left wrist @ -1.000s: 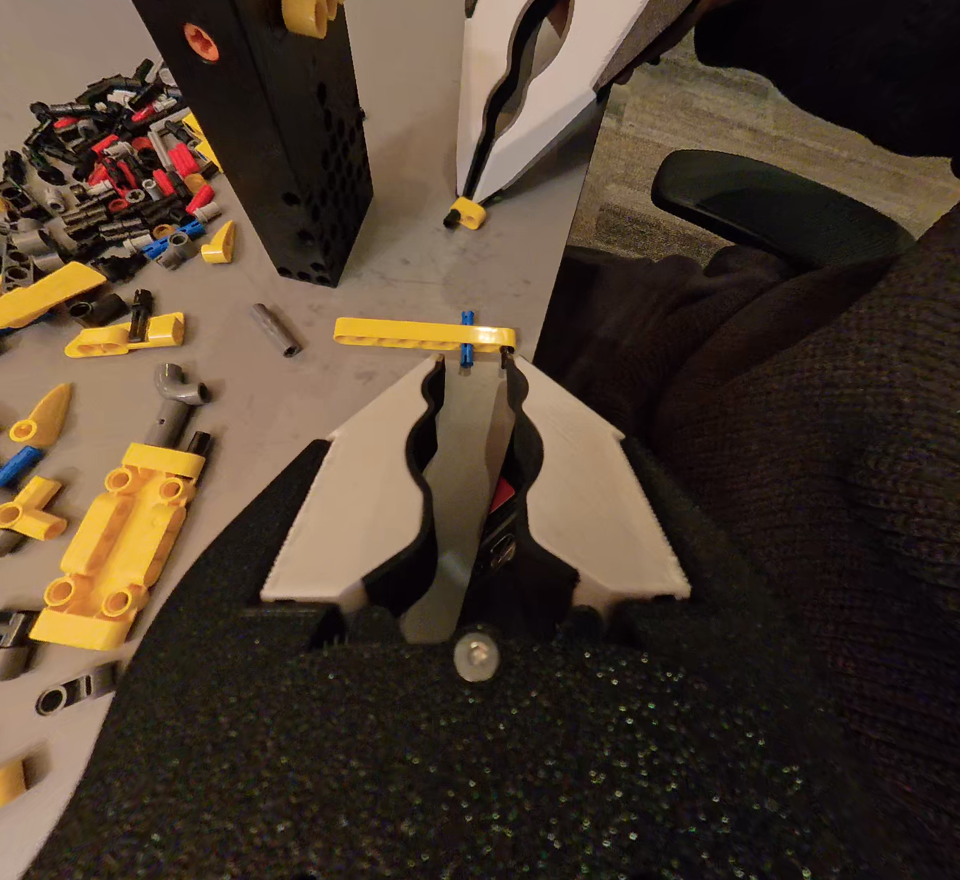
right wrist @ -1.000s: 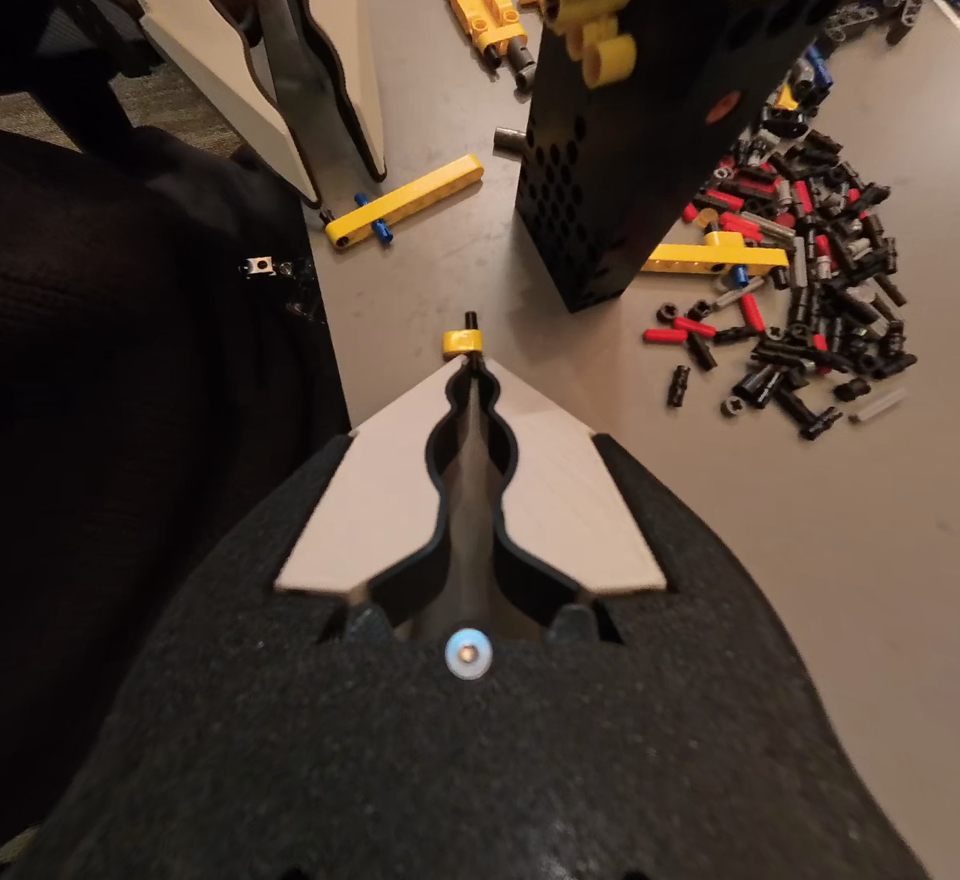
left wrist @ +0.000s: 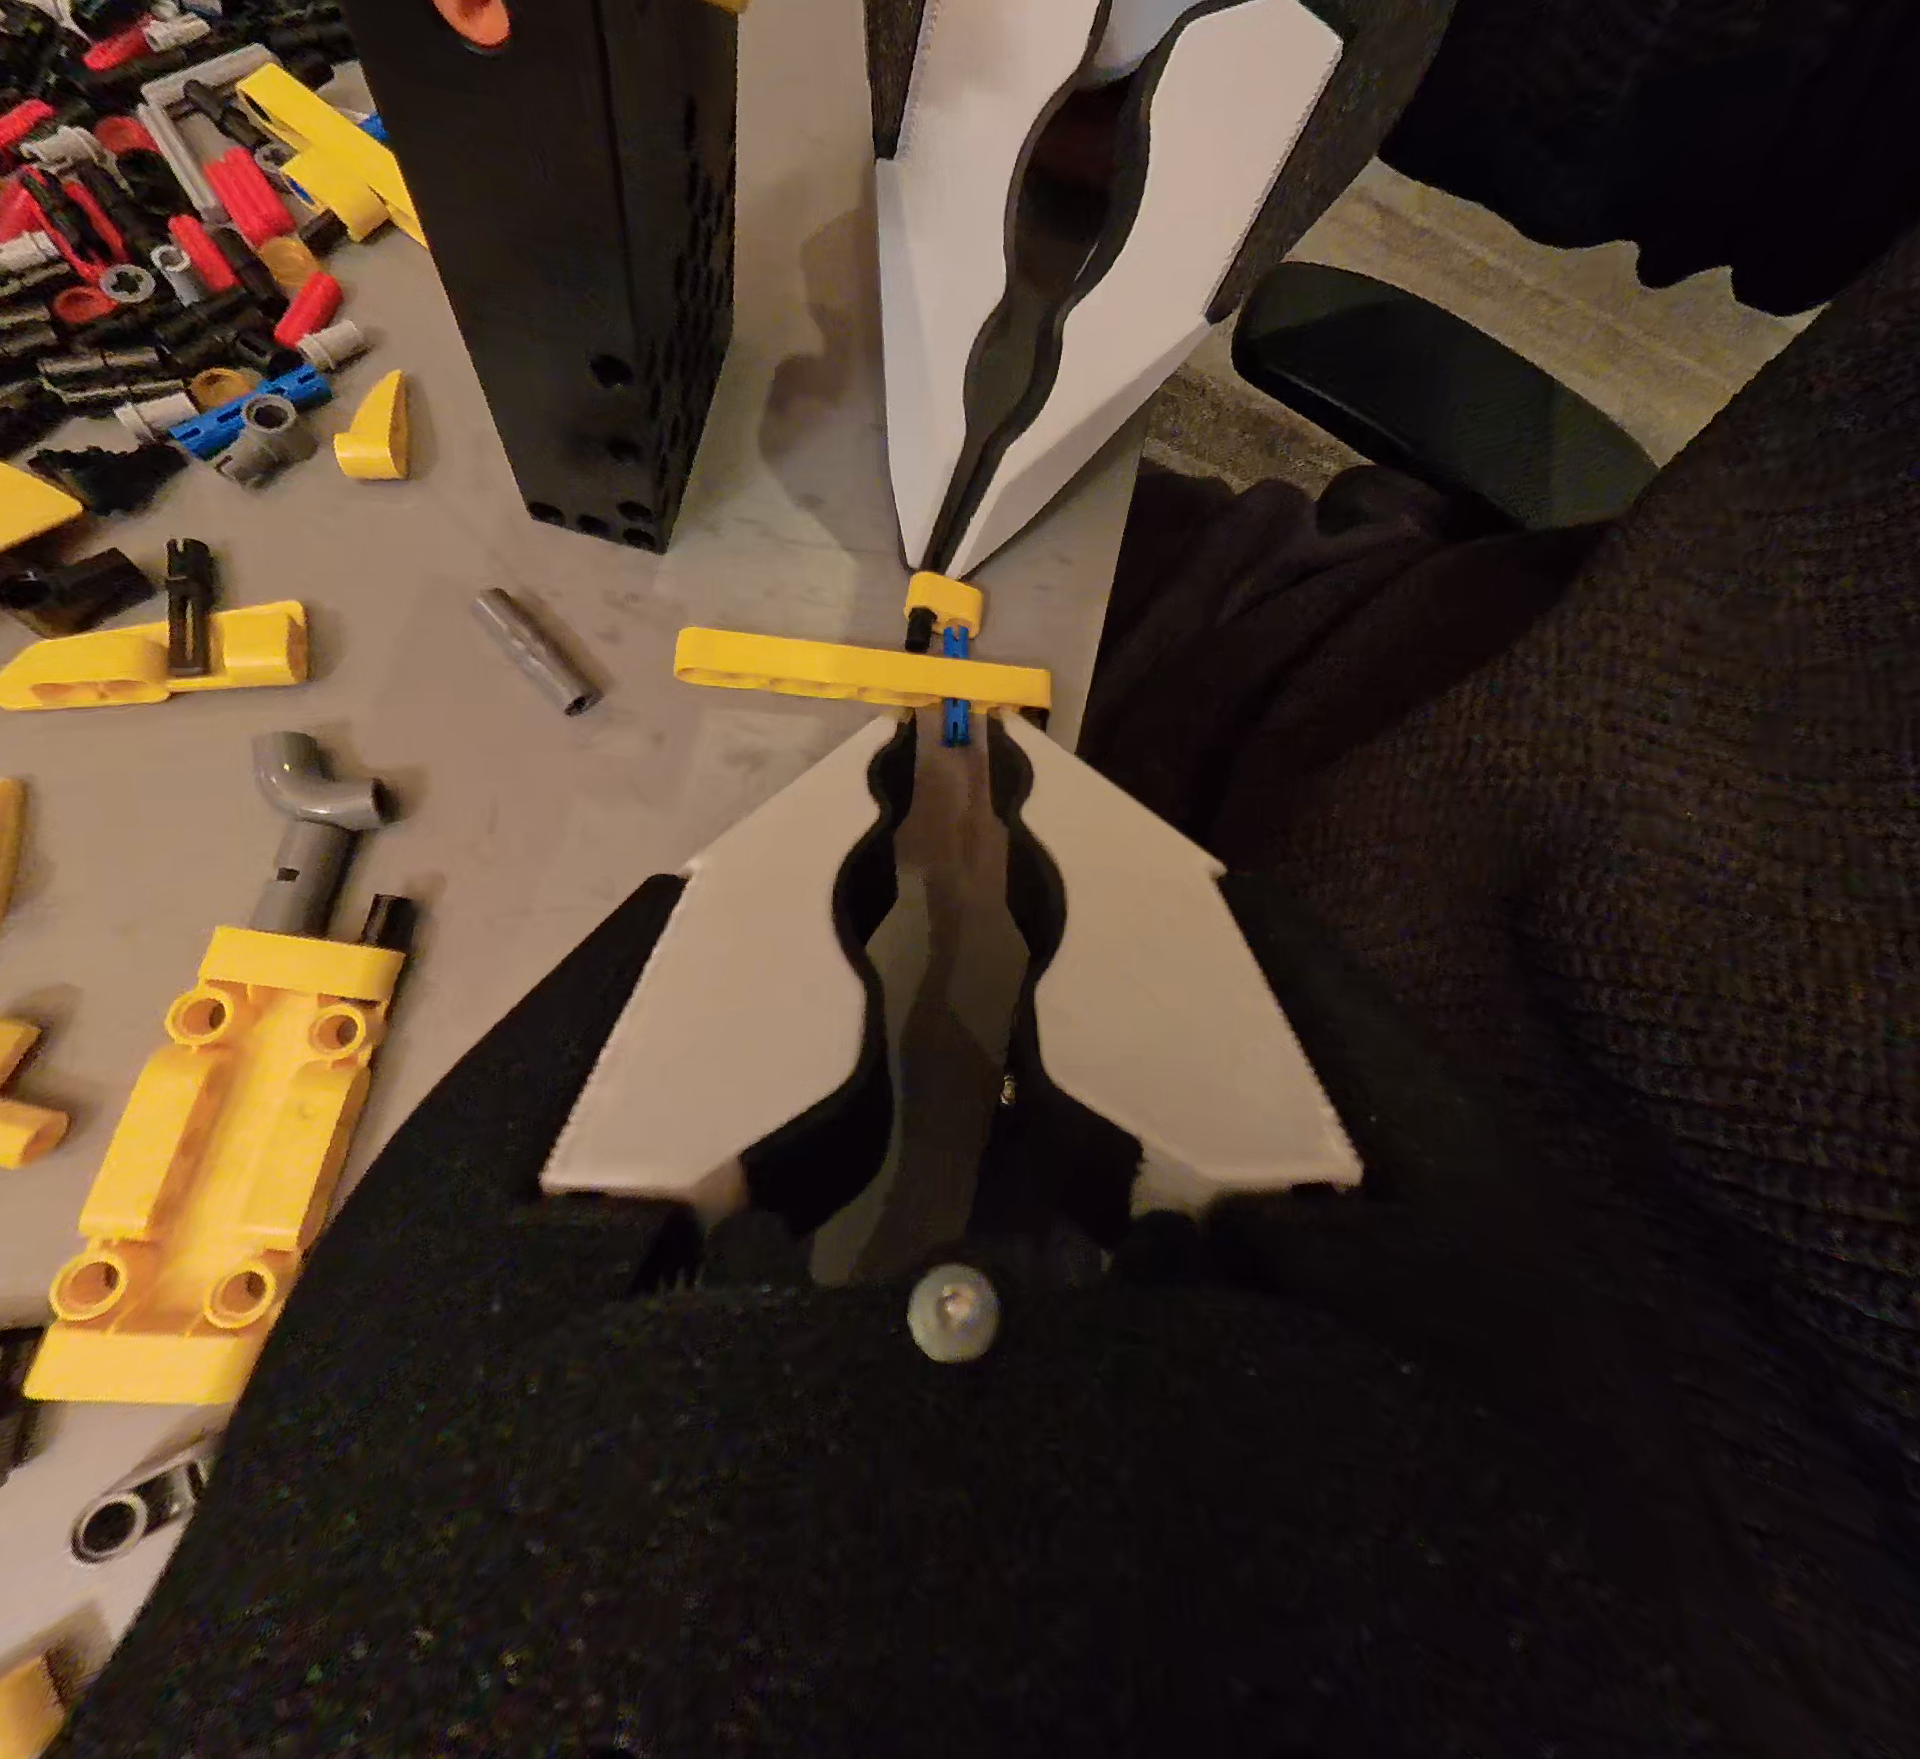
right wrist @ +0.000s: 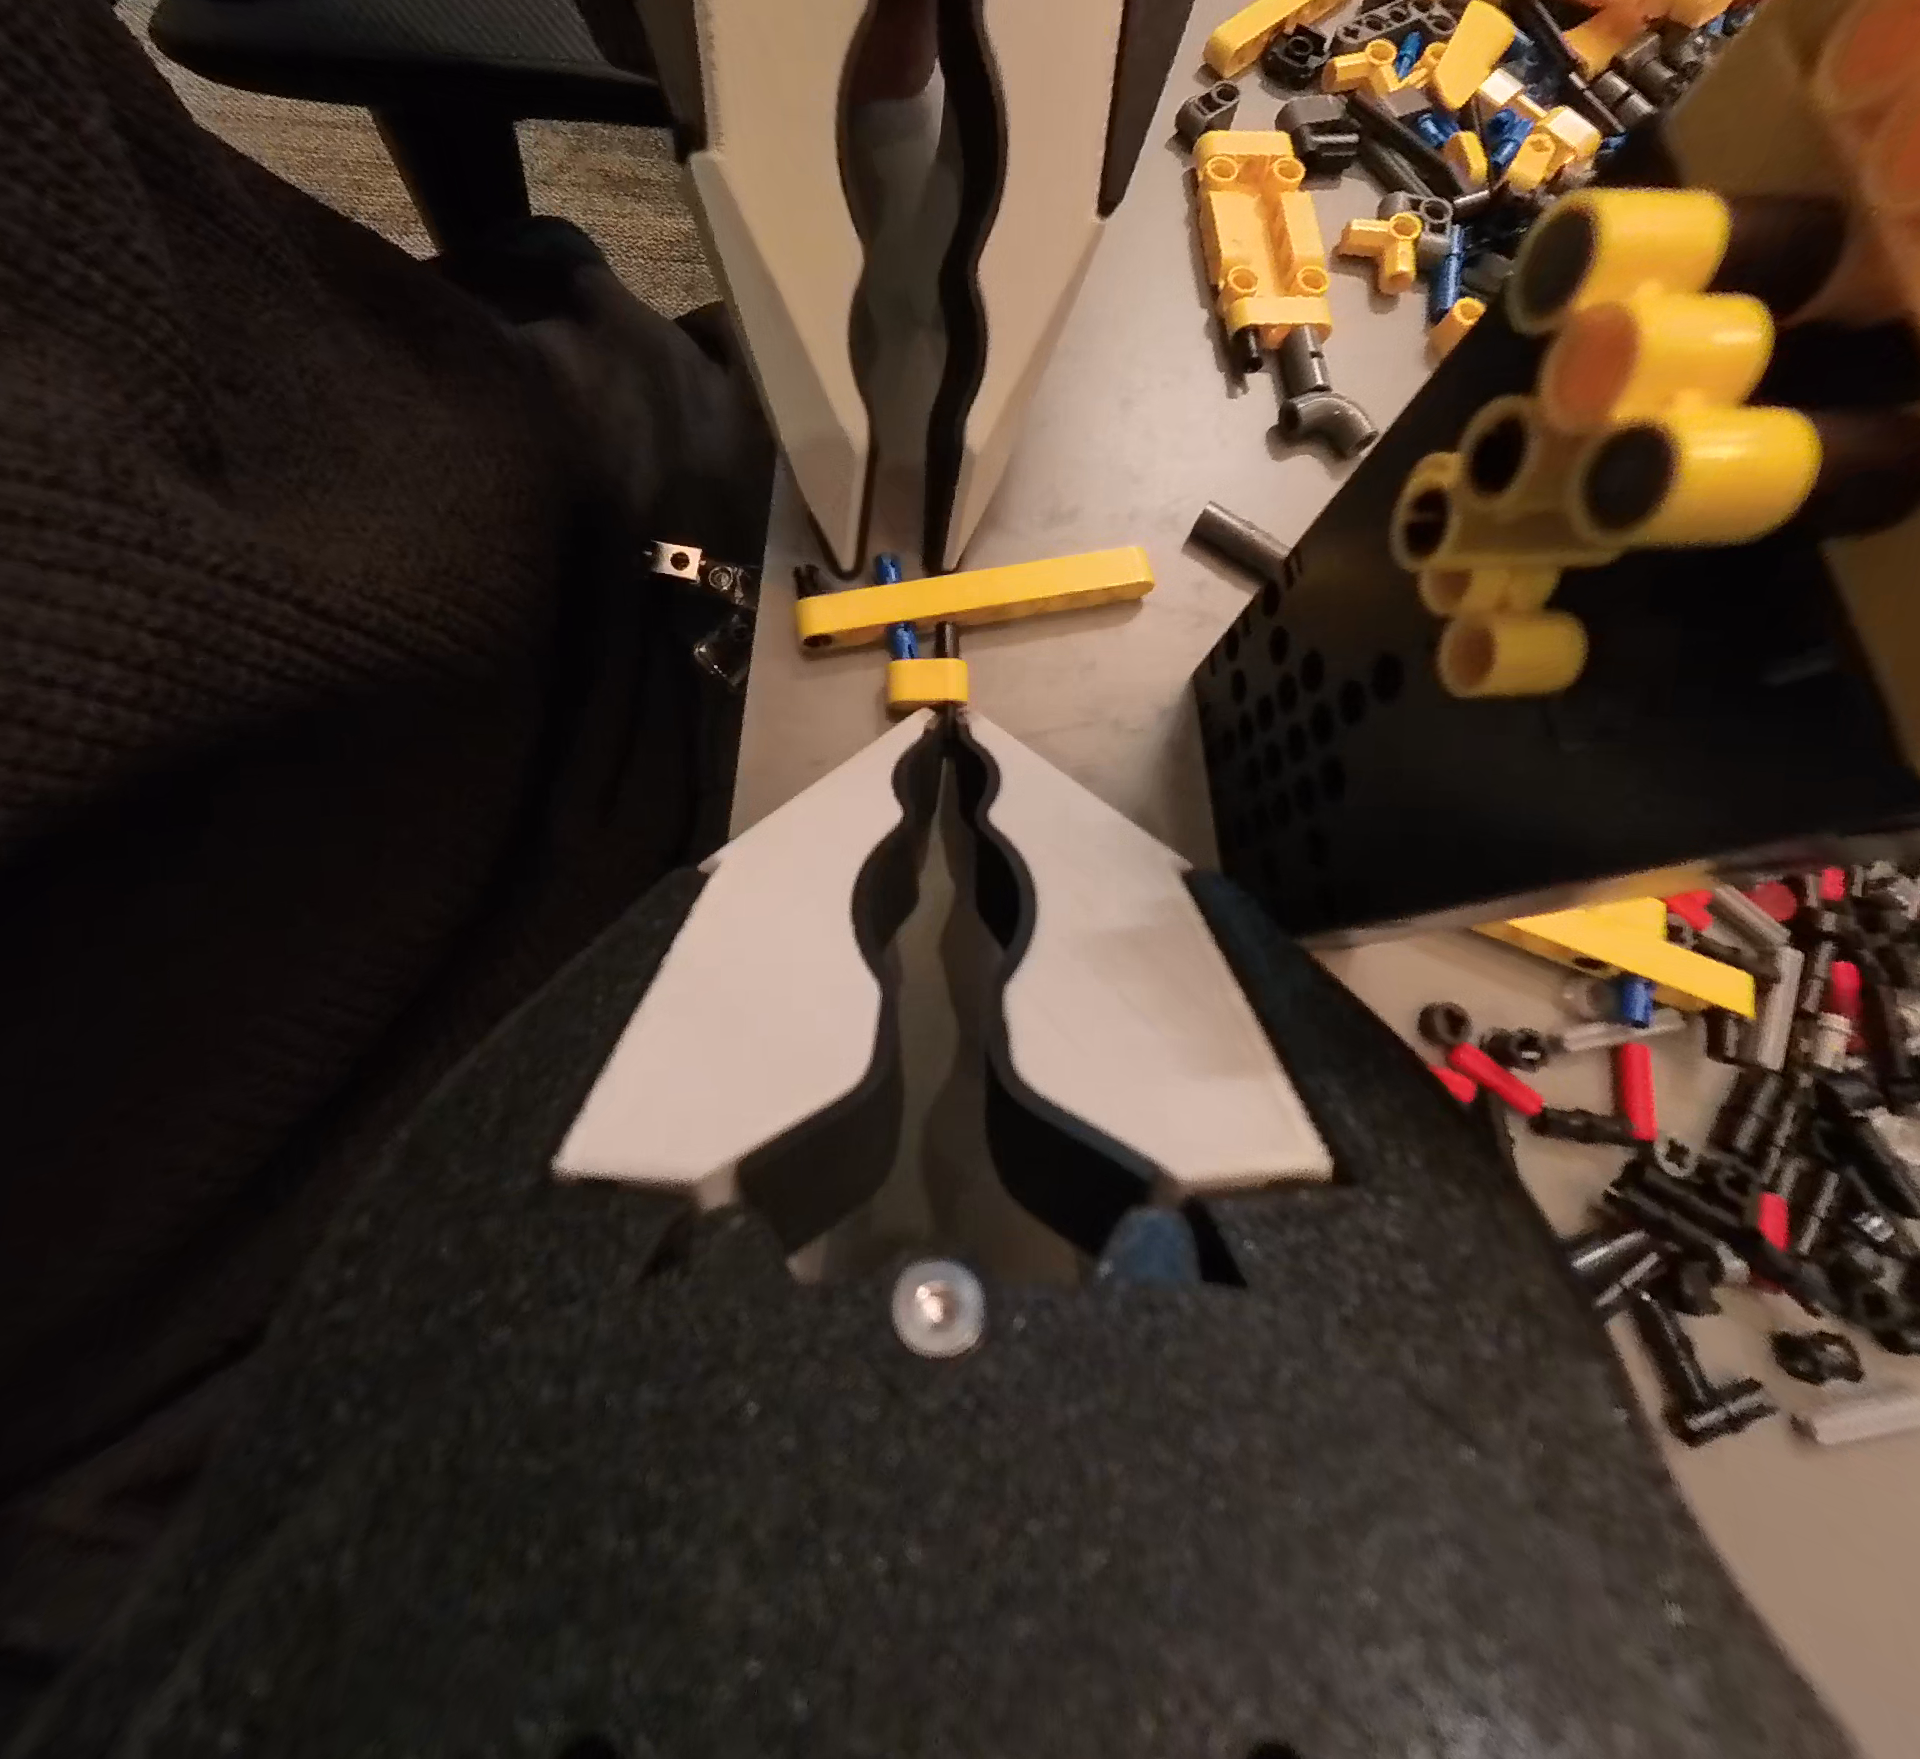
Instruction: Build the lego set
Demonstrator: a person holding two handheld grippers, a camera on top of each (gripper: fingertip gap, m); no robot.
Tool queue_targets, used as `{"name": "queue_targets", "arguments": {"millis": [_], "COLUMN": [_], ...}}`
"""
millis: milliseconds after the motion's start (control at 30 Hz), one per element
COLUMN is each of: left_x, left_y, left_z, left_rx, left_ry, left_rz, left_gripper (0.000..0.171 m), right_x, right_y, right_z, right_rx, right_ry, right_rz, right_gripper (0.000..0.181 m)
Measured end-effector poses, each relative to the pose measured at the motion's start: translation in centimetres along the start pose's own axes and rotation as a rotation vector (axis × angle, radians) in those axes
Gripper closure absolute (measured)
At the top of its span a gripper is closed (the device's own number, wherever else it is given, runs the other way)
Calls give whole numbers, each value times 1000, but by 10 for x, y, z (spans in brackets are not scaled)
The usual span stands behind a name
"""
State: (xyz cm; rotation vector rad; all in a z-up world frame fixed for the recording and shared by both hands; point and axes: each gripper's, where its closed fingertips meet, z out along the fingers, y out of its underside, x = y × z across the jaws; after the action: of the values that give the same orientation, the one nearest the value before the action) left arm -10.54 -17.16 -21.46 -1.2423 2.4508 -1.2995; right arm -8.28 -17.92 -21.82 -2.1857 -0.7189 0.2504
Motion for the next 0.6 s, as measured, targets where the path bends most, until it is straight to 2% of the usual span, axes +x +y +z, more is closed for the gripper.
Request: {"name": "queue_targets", "arguments": {"millis": [267, 433, 600], "left_x": [-4, -4, -3], "left_y": [0, 0, 0], "left_z": [2, 3, 4], "left_rx": [-36, -46, -62], "left_ry": [-69, -64, -53], "left_rz": [87, 154, 237], "left_gripper": [167, 167, 167], "right_x": [0, 1, -3], "right_y": [0, 2, 3], "right_z": [0, 0, -2], "right_rx": [-53, -164, -176], "right_ry": [-22, 10, -2], "right_rz": [70, 55, 58], "right_gripper": [180, 180, 180]}}
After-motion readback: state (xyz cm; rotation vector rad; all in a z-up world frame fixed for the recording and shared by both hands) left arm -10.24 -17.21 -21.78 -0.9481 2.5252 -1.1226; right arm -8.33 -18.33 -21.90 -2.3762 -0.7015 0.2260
